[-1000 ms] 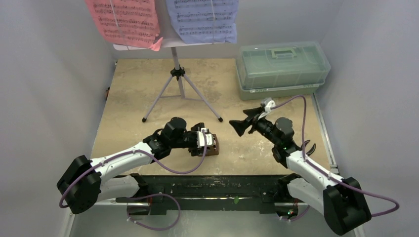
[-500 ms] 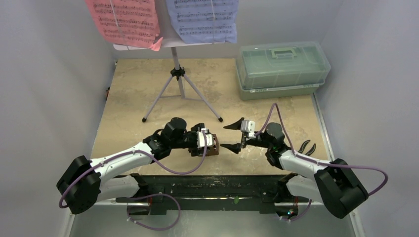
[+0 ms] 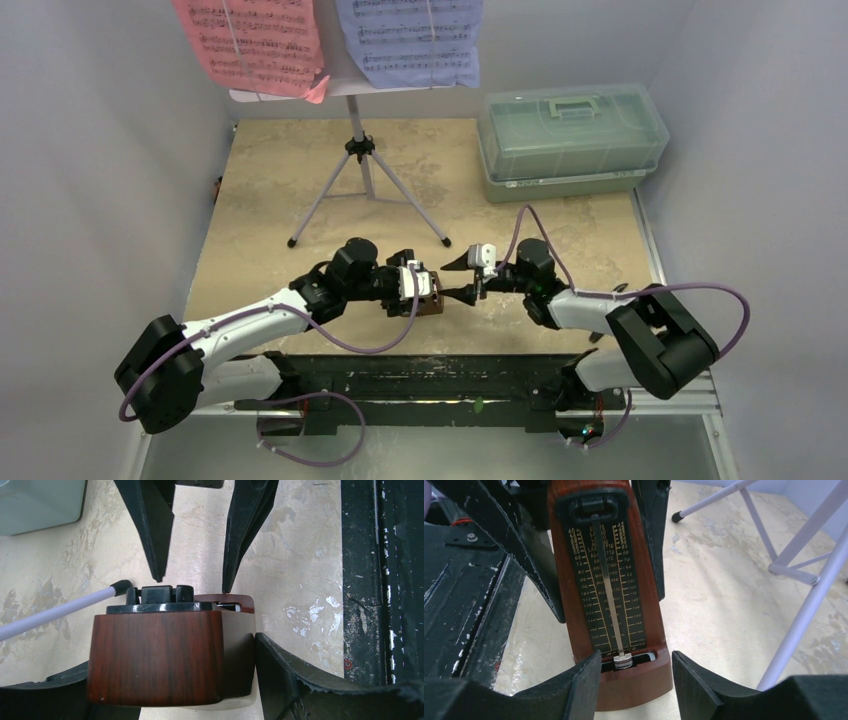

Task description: Set up the instrument practice props

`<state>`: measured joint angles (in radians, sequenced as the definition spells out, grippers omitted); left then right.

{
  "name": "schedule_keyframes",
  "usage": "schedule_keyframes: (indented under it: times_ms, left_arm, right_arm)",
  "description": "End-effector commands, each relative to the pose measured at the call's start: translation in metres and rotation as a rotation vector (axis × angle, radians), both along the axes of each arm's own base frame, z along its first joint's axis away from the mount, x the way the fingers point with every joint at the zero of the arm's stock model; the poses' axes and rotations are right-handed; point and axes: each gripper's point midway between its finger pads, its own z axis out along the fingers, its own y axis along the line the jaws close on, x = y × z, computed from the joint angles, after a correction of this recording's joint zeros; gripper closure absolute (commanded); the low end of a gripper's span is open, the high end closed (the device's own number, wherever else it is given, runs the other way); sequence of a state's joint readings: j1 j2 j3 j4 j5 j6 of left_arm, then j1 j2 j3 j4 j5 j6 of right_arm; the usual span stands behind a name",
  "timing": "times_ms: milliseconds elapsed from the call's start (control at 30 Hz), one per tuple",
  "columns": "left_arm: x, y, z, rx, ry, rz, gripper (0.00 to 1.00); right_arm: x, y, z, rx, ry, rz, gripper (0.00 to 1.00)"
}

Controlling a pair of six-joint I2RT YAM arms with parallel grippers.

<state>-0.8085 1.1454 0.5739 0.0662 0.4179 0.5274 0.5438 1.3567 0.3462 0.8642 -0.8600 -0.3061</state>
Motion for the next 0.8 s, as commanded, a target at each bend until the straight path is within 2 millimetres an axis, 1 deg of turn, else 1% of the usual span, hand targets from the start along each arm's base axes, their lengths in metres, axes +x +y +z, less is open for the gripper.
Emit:
schedule_keyframes:
  times_ms: [0,167,267,400,567,767]
  left_arm:
    - [-0.005,0.0,0.001,-0.006,-0.016,-0.022,0.73]
    - [-0.006,-0.002,0.0,-0.006,-0.009,-0.031,0.73]
    - [-0.006,-0.002,0.0,-0.008,-0.013,-0.028,0.73]
    - [-0.006,-0.002,0.0,-0.008,-0.012,-0.028,0.74]
    - [-0.006,-0.003,-0.002,-0.005,-0.006,-0.031,0.74]
    - [-0.006,-0.003,-0.003,-0.003,-0.005,-0.035,0.74]
  right_arm:
    - [-0.003,0.01,0.006,0.014,-0.067,0.054,0.46]
    - [-0.003,0.02,-0.011,-0.058,-0.075,0.075,0.53]
    - [-0.003,0.023,-0.02,-0.101,-0.08,0.074,0.53]
    - [-0.005,0.028,-0.025,-0.121,-0.097,0.078,0.55]
    - [0.0,0.028,-0.031,-0.151,-0.097,0.063,0.62]
    - [0.001,0.031,-0.035,-0.155,-0.091,0.078,0.64]
